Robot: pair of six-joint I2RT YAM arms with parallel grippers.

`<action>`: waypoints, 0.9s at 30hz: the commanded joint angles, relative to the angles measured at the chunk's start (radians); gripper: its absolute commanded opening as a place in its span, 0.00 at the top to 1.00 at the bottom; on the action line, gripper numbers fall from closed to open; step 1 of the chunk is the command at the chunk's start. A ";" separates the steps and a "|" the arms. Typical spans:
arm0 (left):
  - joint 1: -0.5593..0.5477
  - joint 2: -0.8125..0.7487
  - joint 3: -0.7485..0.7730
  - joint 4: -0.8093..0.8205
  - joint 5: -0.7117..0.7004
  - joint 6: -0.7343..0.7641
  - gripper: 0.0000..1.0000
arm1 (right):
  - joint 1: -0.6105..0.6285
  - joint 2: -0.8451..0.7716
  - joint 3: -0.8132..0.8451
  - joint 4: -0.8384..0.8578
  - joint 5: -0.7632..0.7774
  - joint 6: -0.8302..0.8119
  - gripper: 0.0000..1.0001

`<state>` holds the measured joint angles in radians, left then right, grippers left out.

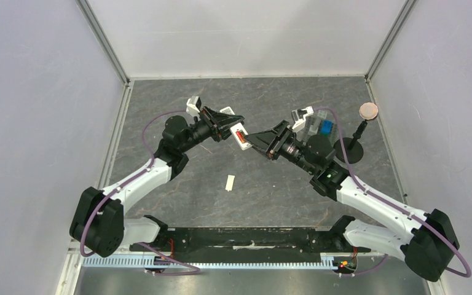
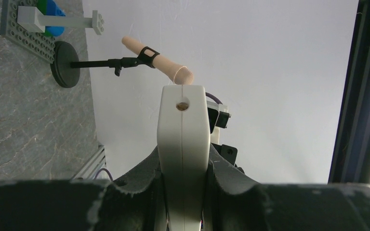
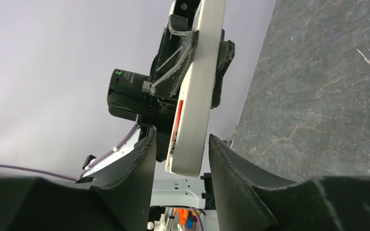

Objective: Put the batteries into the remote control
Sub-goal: Load the battery into the remote control.

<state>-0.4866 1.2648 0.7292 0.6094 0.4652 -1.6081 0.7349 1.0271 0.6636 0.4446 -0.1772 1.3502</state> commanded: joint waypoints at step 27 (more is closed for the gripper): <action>-0.001 -0.027 0.114 -0.217 0.171 0.399 0.98 | -0.083 0.044 0.131 -0.096 -0.207 -0.250 0.37</action>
<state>-0.4858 1.2243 0.7559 0.4110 0.5266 -1.3510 0.6788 1.0584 0.7097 0.3397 -0.2401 1.2404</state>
